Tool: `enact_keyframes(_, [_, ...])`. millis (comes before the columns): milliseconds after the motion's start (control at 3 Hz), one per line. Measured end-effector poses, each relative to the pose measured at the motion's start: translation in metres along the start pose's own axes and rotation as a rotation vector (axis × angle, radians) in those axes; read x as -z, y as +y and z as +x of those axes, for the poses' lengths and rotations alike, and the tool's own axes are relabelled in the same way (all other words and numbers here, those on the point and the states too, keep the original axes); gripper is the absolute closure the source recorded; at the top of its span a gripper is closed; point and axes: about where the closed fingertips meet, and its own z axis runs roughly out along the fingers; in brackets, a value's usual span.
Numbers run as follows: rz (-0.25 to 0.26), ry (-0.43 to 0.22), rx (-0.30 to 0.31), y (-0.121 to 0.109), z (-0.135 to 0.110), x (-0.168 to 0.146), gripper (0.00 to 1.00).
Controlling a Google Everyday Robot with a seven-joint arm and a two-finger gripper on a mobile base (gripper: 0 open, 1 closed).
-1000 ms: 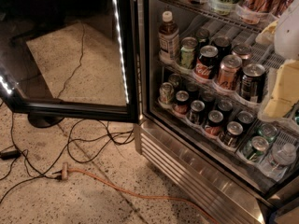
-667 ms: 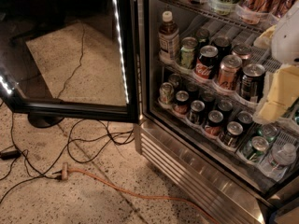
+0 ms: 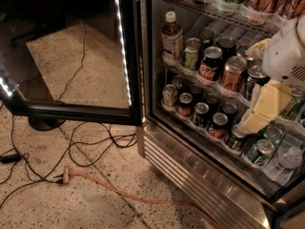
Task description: Pick blue plastic bottle from top shelf of fridge
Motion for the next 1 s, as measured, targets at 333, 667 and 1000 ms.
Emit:
enact_keyframes(333, [0.054, -0.064, 0.008, 0.009, -0.02, -0.007, 0.0])
enact_keyframes(667, [0.08, -0.12, 0.009, 0.012, -0.04, -0.017, 0.0])
enact_keyframes(1000, [0.08, -0.121, 0.009, 0.012, -0.04, -0.018, 0.0])
